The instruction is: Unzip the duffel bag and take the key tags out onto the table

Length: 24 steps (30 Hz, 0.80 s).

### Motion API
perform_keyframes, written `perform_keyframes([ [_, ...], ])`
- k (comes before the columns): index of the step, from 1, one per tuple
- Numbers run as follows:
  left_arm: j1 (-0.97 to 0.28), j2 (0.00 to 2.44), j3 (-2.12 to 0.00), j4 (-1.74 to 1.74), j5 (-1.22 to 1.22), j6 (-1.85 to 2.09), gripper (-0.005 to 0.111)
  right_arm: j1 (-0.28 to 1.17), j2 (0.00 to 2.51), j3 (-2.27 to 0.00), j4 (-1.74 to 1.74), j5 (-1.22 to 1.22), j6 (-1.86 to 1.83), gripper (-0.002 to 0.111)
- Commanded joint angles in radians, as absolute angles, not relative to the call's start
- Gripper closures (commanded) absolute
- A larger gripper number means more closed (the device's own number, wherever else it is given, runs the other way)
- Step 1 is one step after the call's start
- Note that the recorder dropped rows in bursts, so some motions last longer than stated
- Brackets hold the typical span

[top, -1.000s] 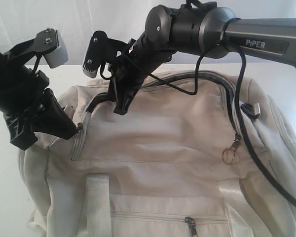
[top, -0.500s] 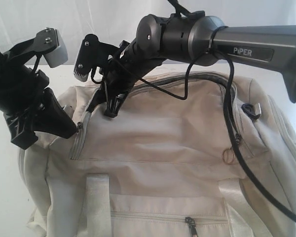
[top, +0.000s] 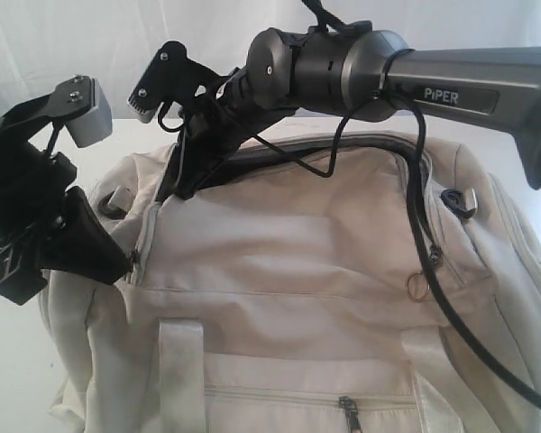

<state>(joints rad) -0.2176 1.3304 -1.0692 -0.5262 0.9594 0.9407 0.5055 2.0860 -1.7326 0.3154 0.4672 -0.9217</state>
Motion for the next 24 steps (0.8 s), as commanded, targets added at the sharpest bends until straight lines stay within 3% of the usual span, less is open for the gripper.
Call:
perform_keyframes([
  [1,-0.223,1.304,-1.058,-0.566,1.125,0.935,0.107,0.497,2.085,-1.737,0.307,0.394,-0.884,0.108],
  [9,-0.223,1.304,-1.058,-0.56,1.112,0.938,0.105,0.497,2.085,-1.737,0.315,0.394,-0.885,0.108],
  [16,-0.223,1.304,-1.058,-0.56,1.072,0.927,0.048,0.497,2.081,-1.737,0.315,0.398,-0.885,0.108],
  [19,-0.223,1.304,-1.066,-0.56,1.05,0.885,0.045,0.497,2.066,-1.737,0.315,0.407,-0.87,0.099],
  [24,-0.223,1.302,-1.129,-0.56,1.059,0.816,0.049,0.497,2.005,-1.737,0.255,0.509,-0.817,0.073],
])
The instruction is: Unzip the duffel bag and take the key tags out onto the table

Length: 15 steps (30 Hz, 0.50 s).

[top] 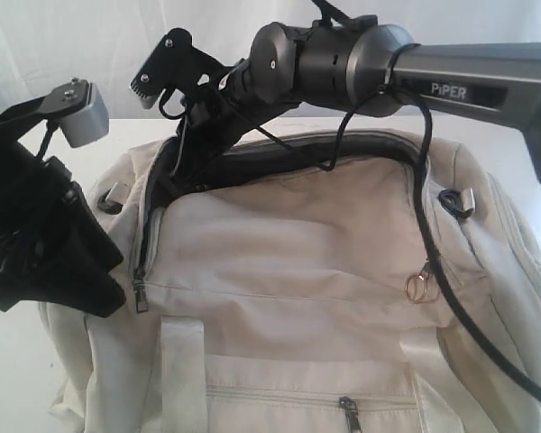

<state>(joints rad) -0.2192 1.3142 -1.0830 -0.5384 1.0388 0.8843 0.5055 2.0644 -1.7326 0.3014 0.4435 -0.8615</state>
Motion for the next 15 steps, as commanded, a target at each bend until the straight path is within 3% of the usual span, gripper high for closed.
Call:
perform_keyframes([
  [1,-0.223,1.302,-1.144,-0.56,1.065,0.799,0.051,0.497,1.991,-1.737,0.229,0.546,-0.802,0.07],
  [5,-0.223,1.302,-1.199,-0.533,1.121,0.753,0.069,0.497,1.931,-1.737,0.083,0.716,-0.685,0.068],
  [9,-0.223,1.292,-1.209,-0.433,1.142,0.718,0.105,0.497,1.852,-1.737,-0.022,0.868,-0.52,0.068],
  [12,-0.221,1.272,-1.201,-0.347,1.14,0.634,0.107,0.497,1.793,-1.737,-0.01,1.009,-0.469,0.064],
  [15,-0.221,1.237,-1.161,-0.328,1.122,0.619,0.107,0.497,1.779,-1.737,0.061,1.115,-0.442,0.045],
])
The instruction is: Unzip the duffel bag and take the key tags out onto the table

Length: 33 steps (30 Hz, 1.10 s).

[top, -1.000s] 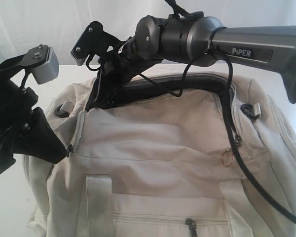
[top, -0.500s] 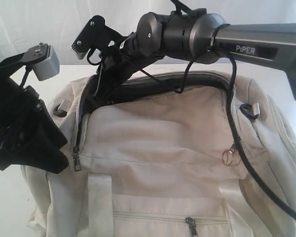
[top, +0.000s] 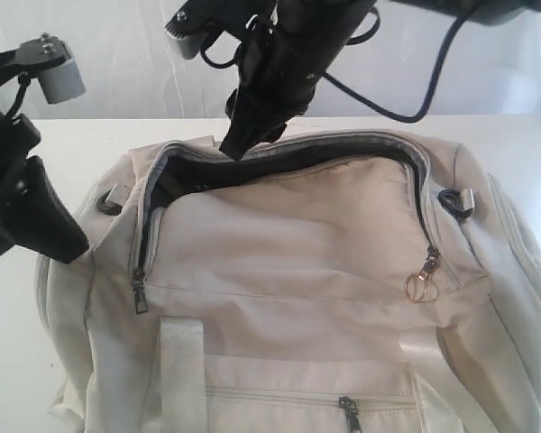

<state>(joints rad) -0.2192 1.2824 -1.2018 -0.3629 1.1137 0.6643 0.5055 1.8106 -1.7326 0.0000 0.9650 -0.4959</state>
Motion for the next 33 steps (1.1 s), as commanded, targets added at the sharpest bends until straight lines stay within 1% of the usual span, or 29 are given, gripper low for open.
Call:
perform_keyframes([
  [1,-0.221,1.222,-1.142,-0.328,1.114,0.619,0.107,0.497,1.779,-1.733,0.092,1.128,-0.442,0.04],
  [2,-0.221,1.206,-1.123,-0.328,1.109,0.619,0.107,0.497,1.782,-1.729,0.135,1.126,-0.445,0.036],
  [7,-0.221,1.13,-1.033,-0.281,1.026,0.607,0.107,0.505,1.843,-1.713,0.344,1.095,-0.607,0.036],
  [11,-0.221,1.087,-0.975,-0.266,0.932,0.598,0.107,0.527,1.922,-1.713,0.321,1.073,-0.628,0.036],
  [17,-0.221,1.07,-0.949,-0.272,0.902,0.577,0.107,0.527,2.02,-1.713,0.295,1.063,-0.628,0.037],
  [18,-0.221,1.07,-0.949,-0.272,0.9,0.575,0.107,0.527,2.028,-1.713,0.295,1.063,-0.628,0.038],
  [20,-0.221,1.07,-0.949,-0.272,0.899,0.575,0.107,0.527,2.032,-1.713,0.295,1.067,-0.628,0.05],
  [21,-0.221,1.07,-0.949,-0.274,0.899,0.575,0.107,0.527,2.032,-1.713,0.292,1.067,-0.628,0.062],
  [24,-0.221,1.07,-0.949,-0.276,0.89,0.575,0.107,0.527,2.019,-1.713,0.285,1.082,-0.624,0.108],
  [33,-0.221,1.07,-0.949,-0.283,0.889,0.575,0.107,0.534,1.852,-1.713,0.279,1.175,-0.454,0.108],
])
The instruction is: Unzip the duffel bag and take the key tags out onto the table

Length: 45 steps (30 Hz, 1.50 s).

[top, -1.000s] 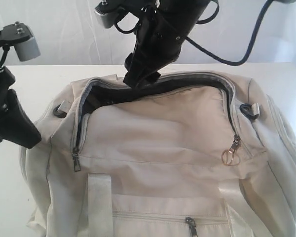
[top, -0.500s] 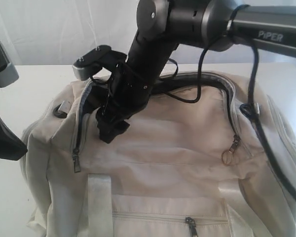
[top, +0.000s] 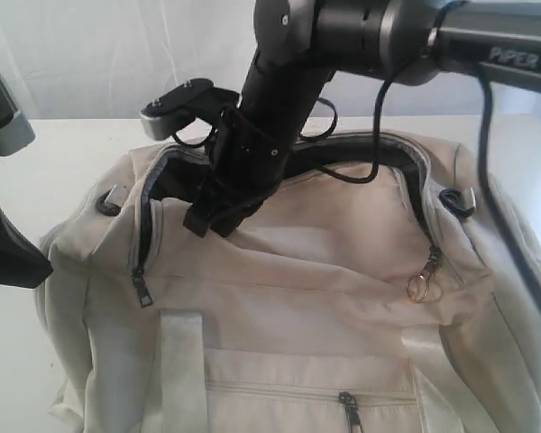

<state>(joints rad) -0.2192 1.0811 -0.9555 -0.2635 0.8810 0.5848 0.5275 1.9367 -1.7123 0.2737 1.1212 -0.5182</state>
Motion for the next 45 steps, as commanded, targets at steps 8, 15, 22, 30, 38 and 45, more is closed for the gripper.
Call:
perform_keyframes([
  [8,-0.221,1.07,-0.949,-0.342,0.851,0.554,0.107,0.617,1.782,-1.676,0.291,1.221,-0.377,0.108],
  [15,-0.221,1.11,-0.895,-0.449,0.704,0.545,0.107,0.698,1.782,-1.604,0.283,1.221,-0.35,0.108],
  [22,-0.221,1.229,-0.904,-0.519,0.709,0.545,0.107,0.734,1.782,-1.577,0.299,1.221,-0.306,0.108],
  [30,-0.221,1.246,-0.905,-0.561,0.745,0.571,0.107,0.761,1.782,-1.523,0.336,1.221,-0.31,0.108],
  [38,-0.221,1.246,-0.891,-0.66,0.83,0.679,0.107,0.756,1.752,-1.522,0.371,1.221,-0.362,0.108],
  [45,-0.221,1.246,-0.87,-0.683,0.831,0.687,0.107,0.754,1.669,-1.522,0.208,1.221,-0.359,0.103],
])
